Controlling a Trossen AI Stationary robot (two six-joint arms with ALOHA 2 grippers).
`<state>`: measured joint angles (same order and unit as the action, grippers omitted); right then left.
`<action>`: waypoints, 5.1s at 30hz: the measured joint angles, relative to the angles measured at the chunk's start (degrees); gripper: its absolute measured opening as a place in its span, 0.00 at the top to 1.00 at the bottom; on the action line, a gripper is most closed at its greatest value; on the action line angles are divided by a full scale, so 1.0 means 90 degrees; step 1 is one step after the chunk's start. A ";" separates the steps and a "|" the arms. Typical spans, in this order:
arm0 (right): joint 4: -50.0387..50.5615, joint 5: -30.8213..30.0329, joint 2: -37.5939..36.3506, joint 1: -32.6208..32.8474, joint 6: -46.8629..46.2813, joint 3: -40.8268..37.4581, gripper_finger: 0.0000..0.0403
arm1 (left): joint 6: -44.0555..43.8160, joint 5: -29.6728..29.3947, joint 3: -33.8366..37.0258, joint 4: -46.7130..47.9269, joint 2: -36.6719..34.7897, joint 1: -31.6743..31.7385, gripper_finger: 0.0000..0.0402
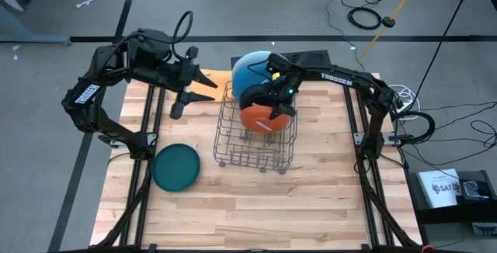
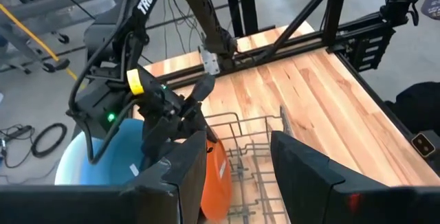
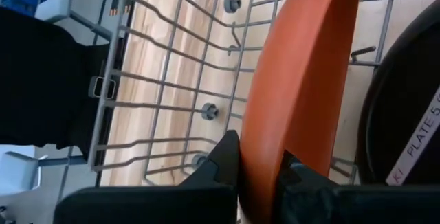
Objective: Sort dishes
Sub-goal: Put the orange plate into the dish rack, then put the green plate into the dish rack
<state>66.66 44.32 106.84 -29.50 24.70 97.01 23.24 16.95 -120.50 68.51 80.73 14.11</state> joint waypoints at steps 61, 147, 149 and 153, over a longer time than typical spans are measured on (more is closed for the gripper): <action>-0.0447 -0.0477 -0.0120 0.0222 -0.0566 -0.0010 0.92 | -0.0036 -0.0039 0.0352 -0.0051 0.0000 -0.0542 0.59; -0.0814 -0.6773 -0.2859 0.4050 -0.2019 -0.0005 0.45 | -0.6140 -0.2400 0.4943 0.0059 0.0281 -0.4044 0.59; -0.0788 -0.6947 -0.2924 0.4453 -0.2287 -0.0005 0.45 | -0.6682 -0.2602 0.5389 -0.0365 0.0281 -0.4358 0.59; -0.0790 -0.7618 -0.2941 0.5226 -0.2596 -0.0005 0.45 | -0.7926 -0.2800 0.6049 -0.0805 0.0284 -0.4772 0.59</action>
<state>59.55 -24.24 80.37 17.54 1.33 96.97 -48.09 -8.25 -66.06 61.26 83.29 -28.84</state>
